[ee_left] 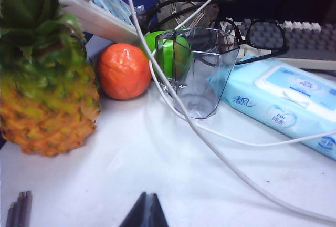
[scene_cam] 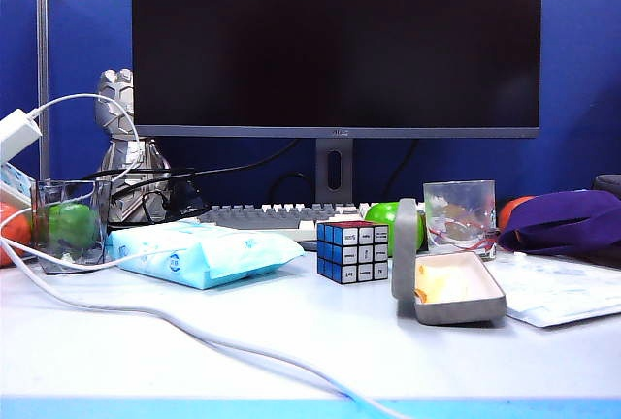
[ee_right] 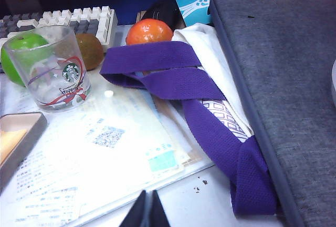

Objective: Pick up the glasses, fold the temples of the glasses, place the glasses into the glasses case, and finally close the glasses case.

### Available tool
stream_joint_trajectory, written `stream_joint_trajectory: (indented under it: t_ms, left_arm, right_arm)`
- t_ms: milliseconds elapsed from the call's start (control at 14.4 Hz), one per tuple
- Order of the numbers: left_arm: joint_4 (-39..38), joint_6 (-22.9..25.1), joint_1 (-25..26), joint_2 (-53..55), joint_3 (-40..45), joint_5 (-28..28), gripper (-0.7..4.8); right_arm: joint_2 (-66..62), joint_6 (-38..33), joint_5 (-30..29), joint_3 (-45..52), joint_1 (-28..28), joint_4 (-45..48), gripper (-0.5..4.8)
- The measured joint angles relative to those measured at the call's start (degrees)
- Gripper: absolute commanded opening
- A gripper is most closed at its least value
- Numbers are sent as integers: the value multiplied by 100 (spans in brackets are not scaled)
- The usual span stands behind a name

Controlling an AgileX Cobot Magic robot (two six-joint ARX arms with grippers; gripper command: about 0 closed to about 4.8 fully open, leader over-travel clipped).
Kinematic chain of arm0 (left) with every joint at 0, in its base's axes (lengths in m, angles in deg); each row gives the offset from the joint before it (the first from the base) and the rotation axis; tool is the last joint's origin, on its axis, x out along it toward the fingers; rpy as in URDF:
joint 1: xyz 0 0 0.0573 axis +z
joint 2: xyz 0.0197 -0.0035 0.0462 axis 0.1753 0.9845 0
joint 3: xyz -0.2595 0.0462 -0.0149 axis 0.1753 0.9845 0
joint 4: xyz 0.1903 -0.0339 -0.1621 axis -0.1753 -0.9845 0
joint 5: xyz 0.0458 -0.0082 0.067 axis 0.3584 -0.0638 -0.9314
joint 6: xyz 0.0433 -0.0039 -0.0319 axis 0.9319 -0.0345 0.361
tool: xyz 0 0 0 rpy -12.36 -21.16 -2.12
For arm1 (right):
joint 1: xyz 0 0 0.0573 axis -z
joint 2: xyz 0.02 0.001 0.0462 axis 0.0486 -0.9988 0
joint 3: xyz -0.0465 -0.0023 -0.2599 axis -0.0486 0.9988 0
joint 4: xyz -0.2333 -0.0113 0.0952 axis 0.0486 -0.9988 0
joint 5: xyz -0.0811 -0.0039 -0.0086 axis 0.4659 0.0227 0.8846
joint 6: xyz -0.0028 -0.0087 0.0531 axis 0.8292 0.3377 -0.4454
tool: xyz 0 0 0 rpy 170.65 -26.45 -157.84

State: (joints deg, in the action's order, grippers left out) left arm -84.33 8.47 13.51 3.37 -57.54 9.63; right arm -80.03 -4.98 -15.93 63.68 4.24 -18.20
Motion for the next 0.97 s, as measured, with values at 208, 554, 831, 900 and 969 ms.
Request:
stream_joint_trajectory:
  t_ms: [208, 554, 831, 900, 969]
  left_arm:
    - [0, 7, 0, 0, 0, 0, -5]
    - [39, -179, 0, 0, -2, -11, -5]
    - [258, -984, -2, 175, -1130, -778, -5]
    - [238, -1005, -2, 573, -1587, -1185, -5]
    - [223, -1012, -2, 1016, -1969, -1438, -5]
  right_arm:
    - [0, 0, 0, 0, 0, 0, 0]
    - [-2, -188, 92, -166, 0, -17, -1]
    - [-442, -339, 710, -1886, 0, -17, -1]
    - [-850, -337, 748, -2315, 0, -44, -1]
    - [-1261, -337, 745, -2667, 0, -48, -1]
